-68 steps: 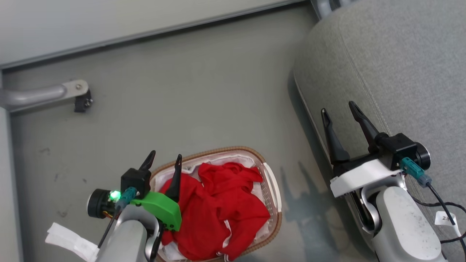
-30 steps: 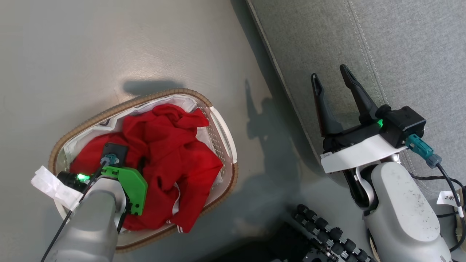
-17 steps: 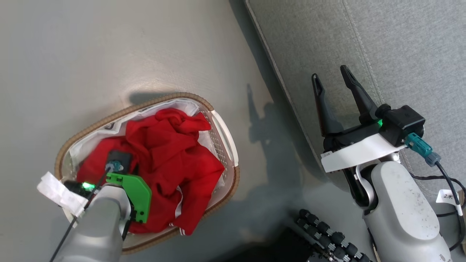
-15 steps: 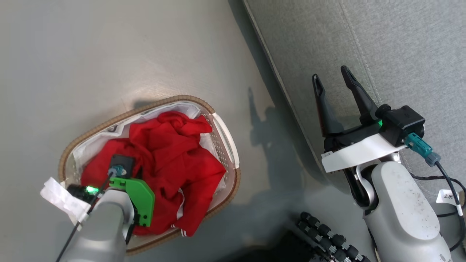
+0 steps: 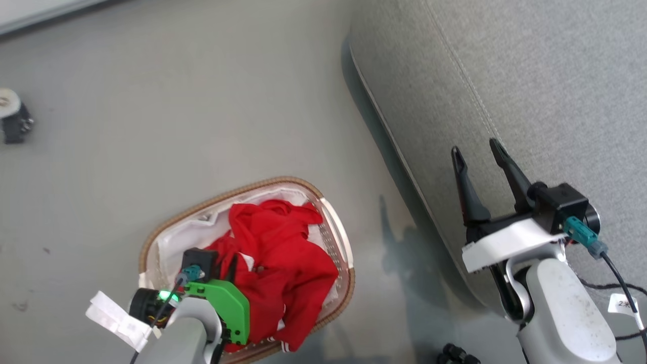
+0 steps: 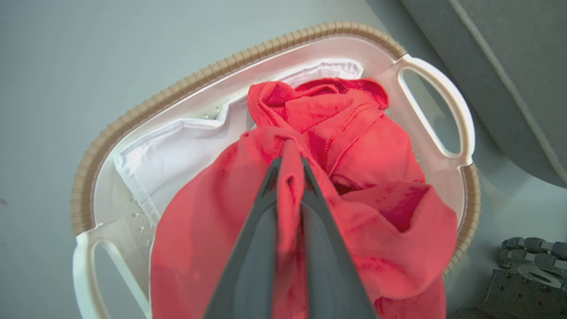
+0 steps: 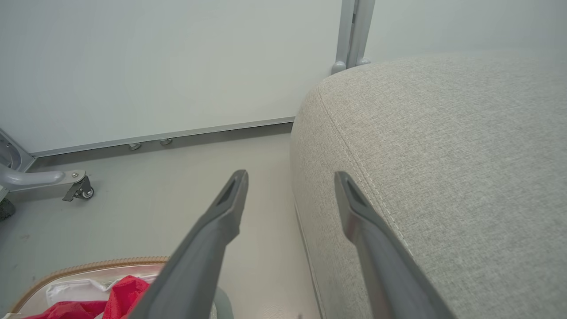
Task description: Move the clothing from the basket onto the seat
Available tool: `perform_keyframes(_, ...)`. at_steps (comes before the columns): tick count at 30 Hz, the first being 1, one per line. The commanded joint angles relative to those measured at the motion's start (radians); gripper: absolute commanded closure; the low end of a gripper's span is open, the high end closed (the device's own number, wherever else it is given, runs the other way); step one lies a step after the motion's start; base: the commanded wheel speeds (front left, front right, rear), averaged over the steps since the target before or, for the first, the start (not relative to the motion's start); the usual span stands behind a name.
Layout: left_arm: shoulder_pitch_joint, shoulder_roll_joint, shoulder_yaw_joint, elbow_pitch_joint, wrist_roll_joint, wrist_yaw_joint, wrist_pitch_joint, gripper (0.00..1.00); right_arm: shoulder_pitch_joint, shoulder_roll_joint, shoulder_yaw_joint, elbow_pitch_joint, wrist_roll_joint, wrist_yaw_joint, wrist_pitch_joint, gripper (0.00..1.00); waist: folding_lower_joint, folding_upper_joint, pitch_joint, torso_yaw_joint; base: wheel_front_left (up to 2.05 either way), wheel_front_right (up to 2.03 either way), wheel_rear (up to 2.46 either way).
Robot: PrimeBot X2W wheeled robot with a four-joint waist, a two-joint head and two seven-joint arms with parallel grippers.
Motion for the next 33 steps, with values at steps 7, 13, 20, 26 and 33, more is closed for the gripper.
perform_keyframes(7, 0.109, -0.011, -0.001, -0.14, -0.023, -0.004, -0.005, 1.0, 0.086, -0.005, -0.02, 0.033, -0.025, -0.001, -0.005, 0.0, 0.0, 0.0, -0.238, 0.121, 0.0, 0.0, 0.0)
perform_keyframes(13, 0.176, -0.013, 0.019, -0.257, -0.014, -0.004, -0.005, 1.0, 0.15, -0.005, -0.026, 0.051, -0.035, -0.001, -0.005, 0.0, 0.0, 0.0, -0.336, 0.145, 0.0, 0.0, 0.0)
perform_keyframes(20, 0.202, -0.014, 0.064, -0.43, -0.009, -0.004, -0.005, 1.0, 0.215, -0.005, -0.014, 0.069, -0.045, -0.001, -0.005, 0.0, 0.0, 0.0, -0.42, 0.164, 0.0, 0.0, 0.0)
perform_keyframes(26, 0.178, -0.014, 0.068, -0.574, -0.019, -0.004, -0.005, 1.0, 0.251, -0.004, 0.014, 0.088, -0.048, -0.001, -0.005, 0.0, 0.0, 0.0, -0.467, 0.17, 0.0, 0.0, 0.0)
perform_keyframes(33, 0.13, -0.014, 0.058, -0.739, -0.029, -0.003, -0.004, 1.0, 0.273, -0.004, 0.063, 0.103, -0.056, -0.001, -0.005, 0.0, 0.0, 0.0, -0.49, 0.178, 0.0, 0.0, 0.0)
